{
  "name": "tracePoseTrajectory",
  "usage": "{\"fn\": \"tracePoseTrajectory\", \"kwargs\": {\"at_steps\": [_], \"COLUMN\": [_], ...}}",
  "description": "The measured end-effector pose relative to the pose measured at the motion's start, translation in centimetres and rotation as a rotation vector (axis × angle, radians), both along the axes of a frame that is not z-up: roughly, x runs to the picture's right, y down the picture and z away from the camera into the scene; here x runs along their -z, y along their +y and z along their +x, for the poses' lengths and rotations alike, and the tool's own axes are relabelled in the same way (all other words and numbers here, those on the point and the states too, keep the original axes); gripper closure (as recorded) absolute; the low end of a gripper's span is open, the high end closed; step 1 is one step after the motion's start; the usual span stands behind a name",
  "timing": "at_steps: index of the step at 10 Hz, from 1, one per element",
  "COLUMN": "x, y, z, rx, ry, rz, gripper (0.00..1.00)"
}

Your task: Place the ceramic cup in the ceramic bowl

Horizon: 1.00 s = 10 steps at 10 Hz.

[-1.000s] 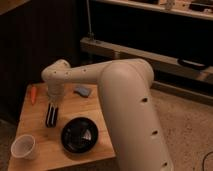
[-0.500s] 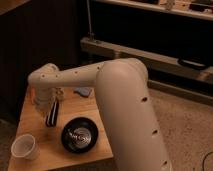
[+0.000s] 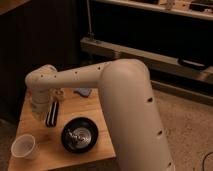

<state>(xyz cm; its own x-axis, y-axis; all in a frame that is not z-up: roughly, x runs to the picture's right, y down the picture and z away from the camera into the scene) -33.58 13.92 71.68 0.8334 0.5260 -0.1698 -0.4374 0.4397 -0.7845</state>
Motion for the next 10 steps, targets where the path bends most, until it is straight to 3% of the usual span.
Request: {"fn": "tracePoseTrajectory", "kwargs": {"at_steps": [1, 3, 4, 7, 10], "x": [0.4, 1.6, 2.3, 4.2, 4.5], "y": [0.3, 1.1, 1.4, -0.7, 0.2], "z": [0.0, -0.2, -0.4, 1.5, 1.1], "rx": [0.016, 0.054, 0.062, 0.059, 0.07], "ry": [-0.008, -0.011, -0.004, 0.056, 0.067], "rz": [-0.006, -0.009, 0.0, 0.064, 0.057], "gripper": [0.99, 0.93, 0.86, 0.52, 0.24]}}
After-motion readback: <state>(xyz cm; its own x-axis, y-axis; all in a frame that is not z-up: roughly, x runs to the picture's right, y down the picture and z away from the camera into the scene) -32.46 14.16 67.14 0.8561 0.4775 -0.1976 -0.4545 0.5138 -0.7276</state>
